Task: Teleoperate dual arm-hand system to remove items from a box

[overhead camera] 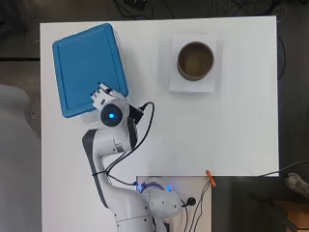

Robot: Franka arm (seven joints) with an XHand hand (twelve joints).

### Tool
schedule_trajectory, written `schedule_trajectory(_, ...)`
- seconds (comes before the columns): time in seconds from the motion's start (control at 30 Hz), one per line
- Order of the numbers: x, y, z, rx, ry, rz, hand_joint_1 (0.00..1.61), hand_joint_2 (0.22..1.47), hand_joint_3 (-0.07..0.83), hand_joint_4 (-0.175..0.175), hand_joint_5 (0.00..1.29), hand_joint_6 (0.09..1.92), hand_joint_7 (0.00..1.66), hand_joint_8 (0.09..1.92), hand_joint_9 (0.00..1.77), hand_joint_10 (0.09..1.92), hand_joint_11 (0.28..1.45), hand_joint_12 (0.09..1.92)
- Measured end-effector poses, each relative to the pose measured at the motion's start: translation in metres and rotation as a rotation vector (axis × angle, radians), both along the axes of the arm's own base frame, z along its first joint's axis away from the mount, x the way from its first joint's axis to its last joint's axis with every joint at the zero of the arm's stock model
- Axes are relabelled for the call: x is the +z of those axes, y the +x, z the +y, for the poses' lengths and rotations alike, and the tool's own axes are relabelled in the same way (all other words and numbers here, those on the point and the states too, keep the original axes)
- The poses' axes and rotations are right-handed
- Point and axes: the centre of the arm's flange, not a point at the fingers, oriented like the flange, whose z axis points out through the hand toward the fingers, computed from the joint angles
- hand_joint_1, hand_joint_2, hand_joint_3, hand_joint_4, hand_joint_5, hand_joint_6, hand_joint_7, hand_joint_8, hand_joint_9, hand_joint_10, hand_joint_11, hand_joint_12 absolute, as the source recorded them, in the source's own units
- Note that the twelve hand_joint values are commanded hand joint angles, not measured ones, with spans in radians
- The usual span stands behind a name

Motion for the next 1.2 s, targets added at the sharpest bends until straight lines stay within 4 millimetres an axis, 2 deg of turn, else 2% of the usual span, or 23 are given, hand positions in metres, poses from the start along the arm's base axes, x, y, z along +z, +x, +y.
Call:
schedule_trajectory(0.07, 0.022, 0.020, 0.001, 0.210, 0.025, -0.092, 1.33, 1.18, -0.001, -0.074, 0.70, 1.24, 0.80, 1.19, 0.99, 1.25, 0.60, 0.93)
schedule_trajectory(0.17, 0.079, 0.044, 0.006, 0.482, 0.031, -0.252, 1.35, 1.16, -0.001, -0.125, 0.70, 1.20, 0.87, 1.12, 1.04, 1.16, 0.61, 0.91)
schedule_trajectory(0.2, 0.087, 0.051, 0.013, 0.532, 0.030, -0.292, 1.36, 1.15, -0.001, -0.141, 0.69, 1.20, 0.89, 1.10, 1.07, 1.11, 0.61, 0.87)
schedule_trajectory(0.27, 0.084, 0.049, 0.030, 0.560, 0.016, -0.331, 1.36, 1.15, 0.001, -0.156, 0.69, 1.25, 0.89, 1.08, 1.07, 1.05, 0.62, 0.78)
schedule_trajectory(0.33, 0.070, 0.031, 0.058, 0.606, 0.001, -0.330, 1.36, 1.17, 0.000, -0.171, 0.67, 1.33, 0.86, 1.14, 1.01, 1.08, 0.64, 0.53)
schedule_trajectory(0.4, 0.045, 0.000, 0.098, 0.709, -0.029, -0.256, 1.35, 1.18, 0.002, -0.175, 0.64, 1.34, 0.85, 1.25, 0.97, 1.10, 0.70, 0.38)
schedule_trajectory(0.47, 0.034, -0.041, 0.127, 0.790, -0.046, -0.205, 1.34, 1.21, 0.002, -0.175, 0.60, 1.46, 0.82, 1.30, 0.88, 1.16, 0.72, 0.21)
schedule_trajectory(0.53, 0.035, -0.074, 0.139, 0.830, -0.053, -0.176, 1.34, 1.21, 0.000, -0.175, 0.60, 1.48, 0.82, 1.29, 0.87, 1.18, 0.76, 0.16)
schedule_trajectory(0.57, 0.028, -0.090, 0.142, 0.854, -0.046, -0.153, 1.34, 1.20, -0.001, -0.175, 0.61, 1.47, 0.83, 1.27, 0.87, 1.17, 0.77, 0.15)
schedule_trajectory(0.6, 0.022, -0.100, 0.140, 0.877, -0.032, -0.147, 1.34, 1.20, 0.001, -0.175, 0.61, 1.44, 0.84, 1.26, 0.89, 1.16, 0.78, 0.21)
schedule_trajectory(0.67, 0.024, -0.115, 0.133, 0.900, -0.008, -0.159, 1.35, 1.19, 0.002, -0.175, 0.62, 1.39, 0.87, 1.22, 0.92, 1.15, 0.71, 0.53)
schedule_trajectory(0.73, 0.037, -0.132, 0.121, 0.898, 0.020, -0.154, 1.35, 1.19, 0.001, -0.175, 0.65, 1.48, 0.86, 1.19, 0.90, 1.10, 0.66, 0.57)
schedule_trajectory(0.77, 0.041, -0.142, 0.114, 0.902, 0.034, -0.130, 1.28, 1.21, -0.001, -0.135, 0.65, 1.46, 0.86, 1.25, 0.93, 1.12, 0.65, 0.77)
schedule_trajectory(0.8, 0.043, -0.154, 0.105, 0.910, 0.049, -0.095, 1.14, 1.23, 0.001, -0.044, 0.67, 1.46, 0.86, 1.39, 0.95, 1.32, 0.66, 1.06)
schedule_trajectory(0.83, 0.042, -0.167, 0.095, 0.920, 0.066, -0.057, 1.04, 1.25, 0.002, 0.028, 0.67, 1.47, 0.84, 1.52, 0.95, 1.50, 0.65, 1.28)
schedule_trajectory(0.87, 0.040, -0.182, 0.081, 0.927, 0.084, -0.018, 1.06, 1.26, 0.008, 0.004, 0.65, 1.46, 0.83, 1.53, 0.94, 1.60, 0.63, 1.40)
schedule_trajectory(0.93, 0.034, -0.207, 0.063, 0.926, 0.104, 0.046, 1.12, 1.26, 0.007, -0.043, 0.62, 1.46, 0.83, 1.46, 0.94, 1.64, 0.63, 1.48)
schedule_trajectory(0.97, 0.031, -0.220, 0.054, 0.927, 0.112, 0.065, 0.84, 1.21, -0.005, -0.029, 0.55, 1.09, 0.76, 1.06, 0.88, 1.22, 0.58, 1.10)
schedule_trajectory(1.0, 0.029, -0.234, 0.044, 0.932, 0.121, 0.060, 0.50, 1.04, -0.024, -0.016, 0.34, 0.64, 0.48, 0.62, 0.62, 0.74, 0.49, 0.68)
schedule_trajectory(1.03, 0.030, -0.242, 0.038, 0.930, 0.127, 0.045, 0.26, 0.91, -0.022, -0.004, 0.19, 0.33, 0.28, 0.33, 0.43, 0.41, 0.43, 0.38)
schedule_trajectory(1.07, 0.034, -0.249, 0.033, 0.919, 0.127, 0.027, 0.13, 0.85, -0.014, 0.006, 0.10, 0.17, 0.18, 0.16, 0.32, 0.22, 0.40, 0.20)
schedule_trajectory(1.1, 0.038, -0.255, 0.030, 0.894, 0.117, 0.017, 0.06, 0.82, -0.007, 0.014, 0.06, 0.09, 0.14, 0.09, 0.27, 0.12, 0.38, 0.10)
schedule_trajectory(1.2, 0.046, -0.257, 0.030, 0.714, 0.097, 0.053, 0.01, 0.82, 0.004, 0.031, 0.11, 0.09, 0.21, 0.09, 0.29, 0.09, 0.40, 0.09)
